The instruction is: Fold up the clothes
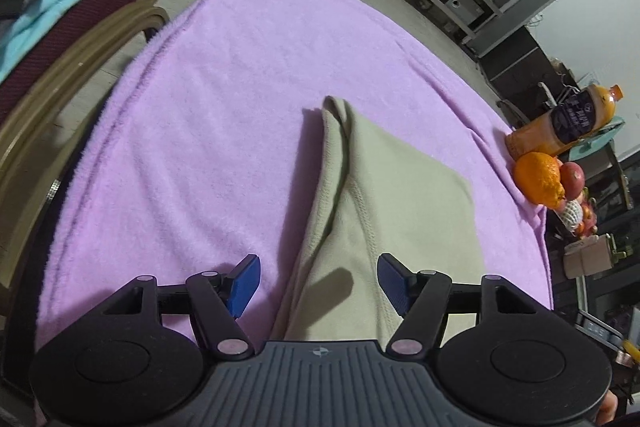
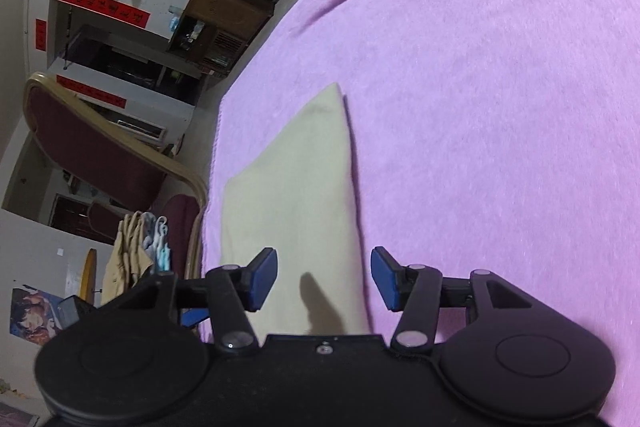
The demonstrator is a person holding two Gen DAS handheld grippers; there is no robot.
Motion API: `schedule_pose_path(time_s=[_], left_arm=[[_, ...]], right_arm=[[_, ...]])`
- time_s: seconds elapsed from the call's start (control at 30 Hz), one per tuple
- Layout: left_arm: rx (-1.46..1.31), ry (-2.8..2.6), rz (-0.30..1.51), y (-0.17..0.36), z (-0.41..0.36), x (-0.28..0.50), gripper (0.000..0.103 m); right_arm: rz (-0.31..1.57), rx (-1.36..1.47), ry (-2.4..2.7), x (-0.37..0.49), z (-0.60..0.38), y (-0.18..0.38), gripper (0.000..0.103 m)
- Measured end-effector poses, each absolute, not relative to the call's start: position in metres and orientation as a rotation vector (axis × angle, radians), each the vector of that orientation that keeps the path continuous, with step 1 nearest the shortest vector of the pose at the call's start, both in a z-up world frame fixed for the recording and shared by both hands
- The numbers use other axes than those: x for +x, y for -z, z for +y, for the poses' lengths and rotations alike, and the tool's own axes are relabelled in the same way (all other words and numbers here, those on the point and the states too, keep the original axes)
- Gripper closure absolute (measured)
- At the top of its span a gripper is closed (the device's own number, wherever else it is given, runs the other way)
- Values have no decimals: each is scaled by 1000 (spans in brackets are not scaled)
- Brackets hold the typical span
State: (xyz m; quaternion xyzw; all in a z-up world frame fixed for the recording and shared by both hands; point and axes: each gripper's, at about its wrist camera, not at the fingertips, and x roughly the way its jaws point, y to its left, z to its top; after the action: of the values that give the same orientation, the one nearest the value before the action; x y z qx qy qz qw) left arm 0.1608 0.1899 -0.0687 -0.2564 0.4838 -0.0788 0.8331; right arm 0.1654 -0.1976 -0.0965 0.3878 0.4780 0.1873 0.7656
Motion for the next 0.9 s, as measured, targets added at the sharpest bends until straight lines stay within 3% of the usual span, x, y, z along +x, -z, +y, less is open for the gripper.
schedule_pose_path(time_s=[0.23, 0.57, 0.6, 0.63, 0.73, 0.9], left_arm=[[-594, 246, 1017, 78, 188, 170, 43], [-586, 335, 1033, 95, 171, 187, 38], [-555, 315, 1026, 92, 166, 185, 45], [-521, 293, 1018, 90, 161, 183, 62], [-454, 231, 988, 79, 147, 175, 79], [-279, 180, 906, 41, 112, 148, 81]], right_arm=[[1088, 846, -451, 181, -186, 111, 66], [1069, 948, -536, 198, -182, 130, 62], [1056, 950, -539, 197, -180, 130, 62], [1045, 935, -536, 196, -178, 129, 63], [1014, 769, -490, 190, -164, 114, 76], [958, 659, -454, 159, -178, 72, 81]])
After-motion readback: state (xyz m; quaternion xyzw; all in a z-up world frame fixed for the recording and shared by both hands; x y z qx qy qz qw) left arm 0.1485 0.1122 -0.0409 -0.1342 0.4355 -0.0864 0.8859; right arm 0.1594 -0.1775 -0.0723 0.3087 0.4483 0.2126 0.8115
